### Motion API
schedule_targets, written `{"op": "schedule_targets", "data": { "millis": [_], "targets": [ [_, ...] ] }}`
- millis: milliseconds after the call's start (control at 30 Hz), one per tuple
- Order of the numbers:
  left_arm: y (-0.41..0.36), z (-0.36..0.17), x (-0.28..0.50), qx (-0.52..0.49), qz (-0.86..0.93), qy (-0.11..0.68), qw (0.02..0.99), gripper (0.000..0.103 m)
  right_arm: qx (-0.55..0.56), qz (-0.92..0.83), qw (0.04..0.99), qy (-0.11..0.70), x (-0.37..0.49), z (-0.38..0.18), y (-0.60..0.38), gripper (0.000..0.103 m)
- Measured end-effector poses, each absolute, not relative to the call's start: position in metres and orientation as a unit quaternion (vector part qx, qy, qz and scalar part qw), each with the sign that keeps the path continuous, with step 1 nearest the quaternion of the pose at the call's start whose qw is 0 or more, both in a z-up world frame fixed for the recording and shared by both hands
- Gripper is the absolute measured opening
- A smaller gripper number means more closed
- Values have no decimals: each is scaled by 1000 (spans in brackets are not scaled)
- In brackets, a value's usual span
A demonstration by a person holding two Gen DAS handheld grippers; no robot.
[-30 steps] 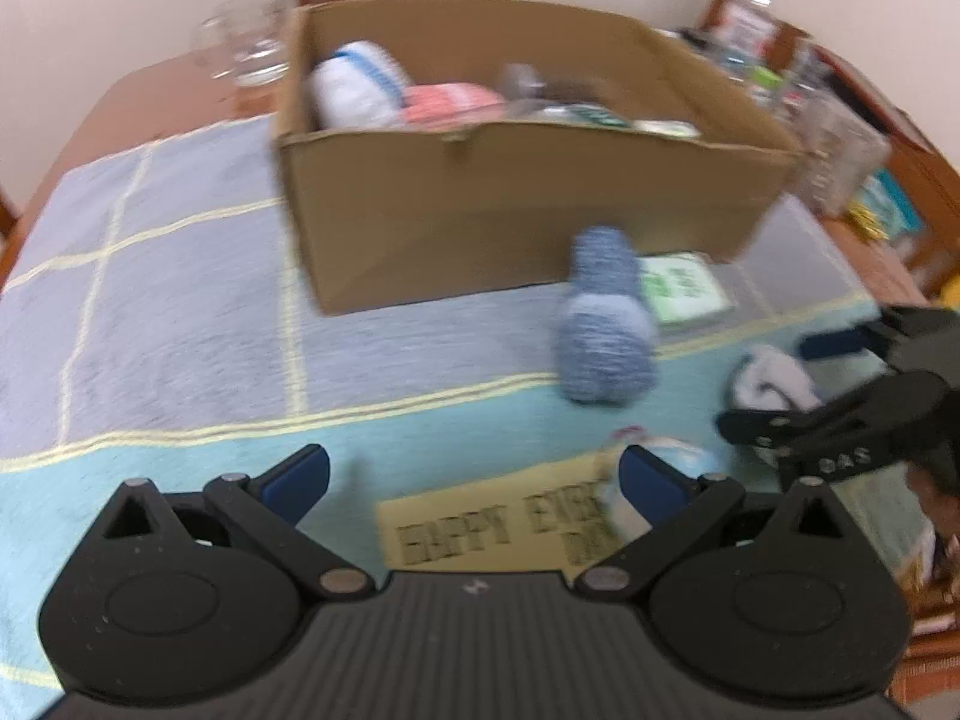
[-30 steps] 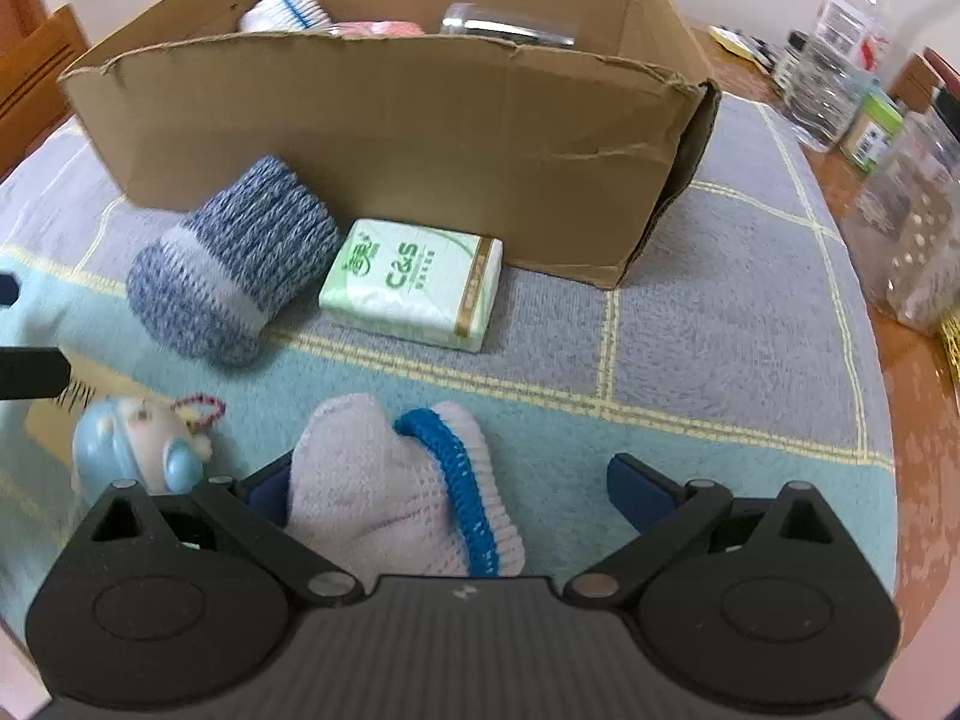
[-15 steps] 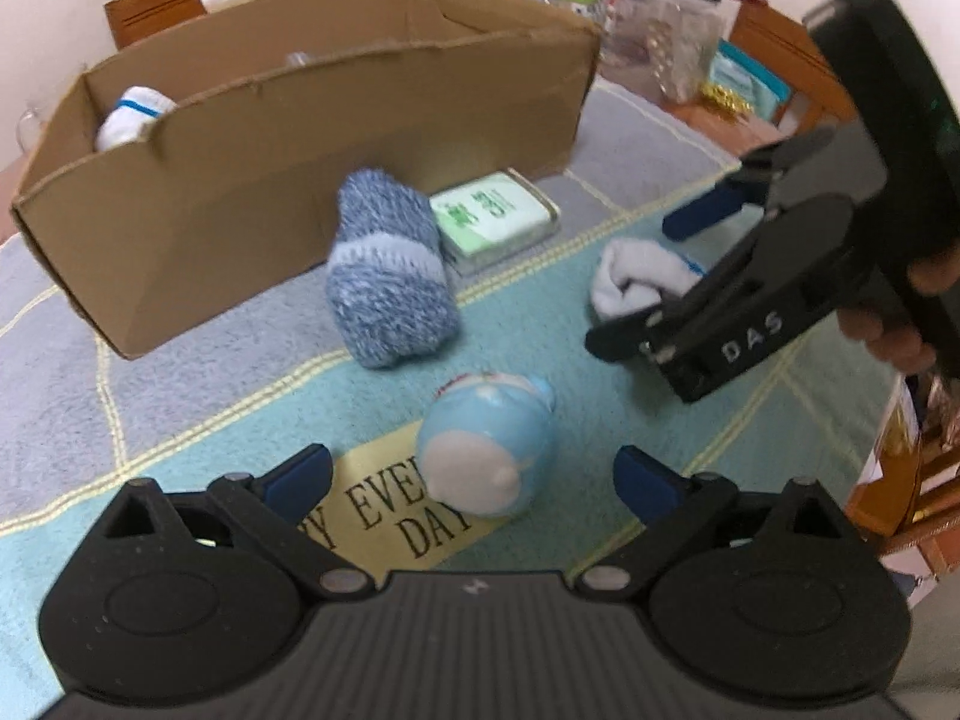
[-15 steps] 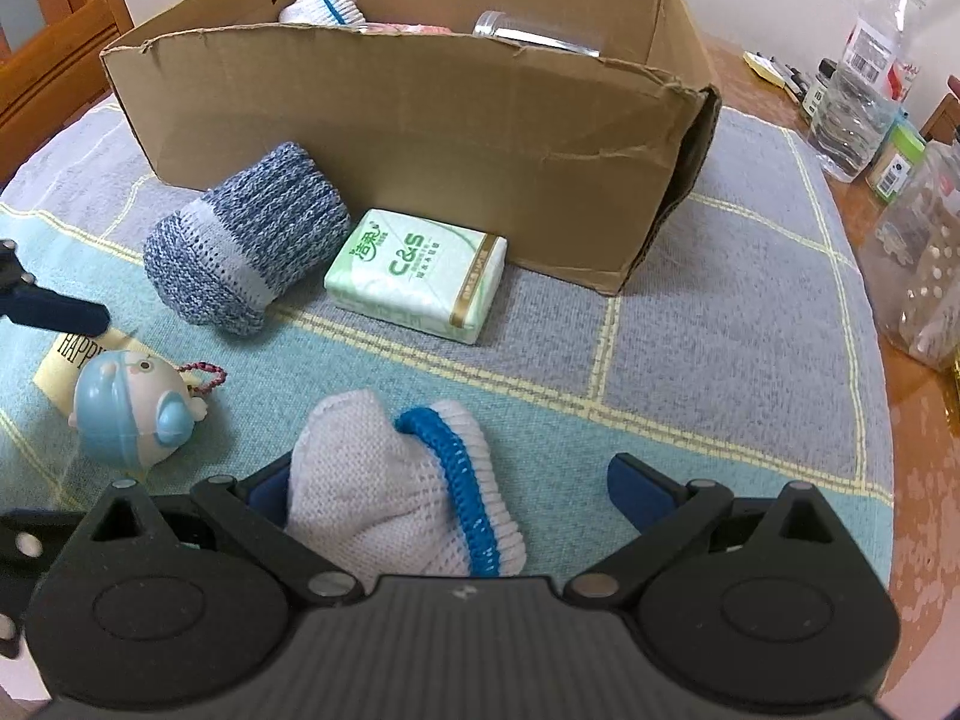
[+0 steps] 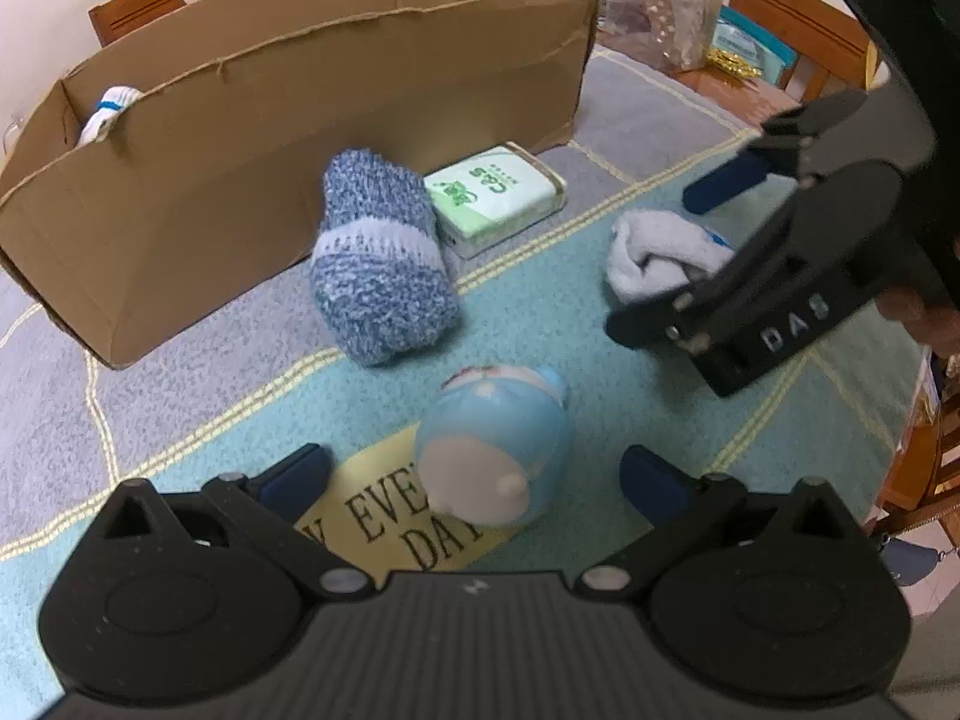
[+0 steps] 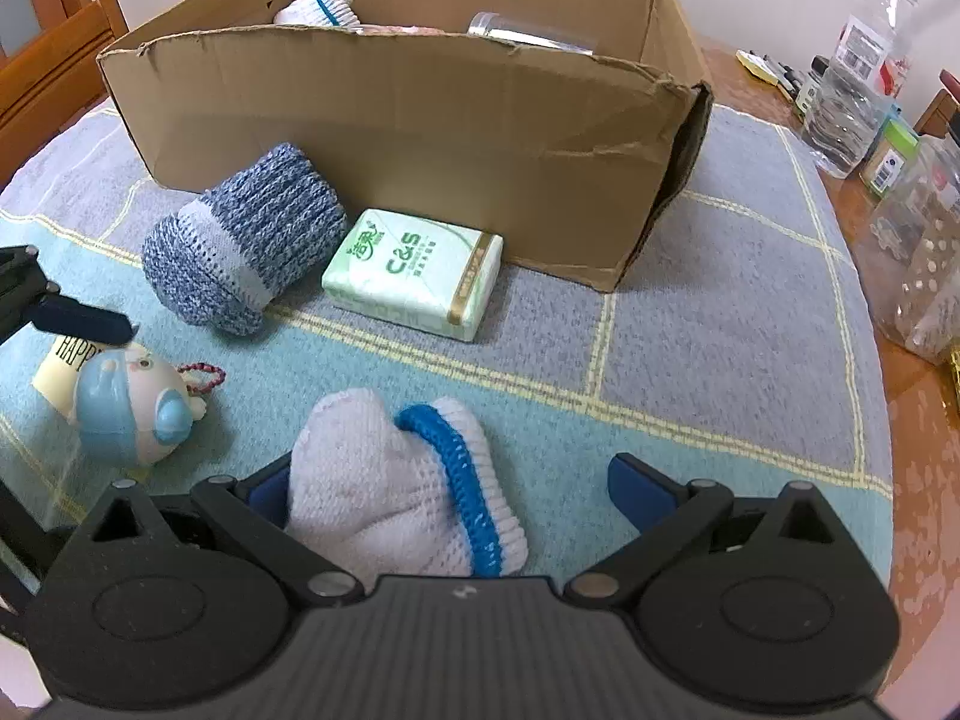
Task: Organize objects
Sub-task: 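Grasp the light blue round toy with the left tool while the right tool grasps the white sock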
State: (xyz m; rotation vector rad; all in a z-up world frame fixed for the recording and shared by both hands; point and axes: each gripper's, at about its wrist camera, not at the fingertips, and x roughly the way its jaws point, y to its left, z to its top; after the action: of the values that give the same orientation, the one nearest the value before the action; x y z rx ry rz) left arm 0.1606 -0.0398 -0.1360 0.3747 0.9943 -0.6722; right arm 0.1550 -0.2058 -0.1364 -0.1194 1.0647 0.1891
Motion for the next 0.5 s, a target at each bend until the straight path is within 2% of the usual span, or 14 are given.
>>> {"op": "schedule_targets", "data": {
  "millis": [267, 500],
  "targets": [
    [-47, -135, 166, 179, -304, 474, 807, 102, -62, 99, 856, 503, 143, -136, -209, 103],
    [-49, -122, 157, 207, -320, 451, 807, 68, -65, 102, 856, 503, 140, -135, -207, 103]
  ]
}}
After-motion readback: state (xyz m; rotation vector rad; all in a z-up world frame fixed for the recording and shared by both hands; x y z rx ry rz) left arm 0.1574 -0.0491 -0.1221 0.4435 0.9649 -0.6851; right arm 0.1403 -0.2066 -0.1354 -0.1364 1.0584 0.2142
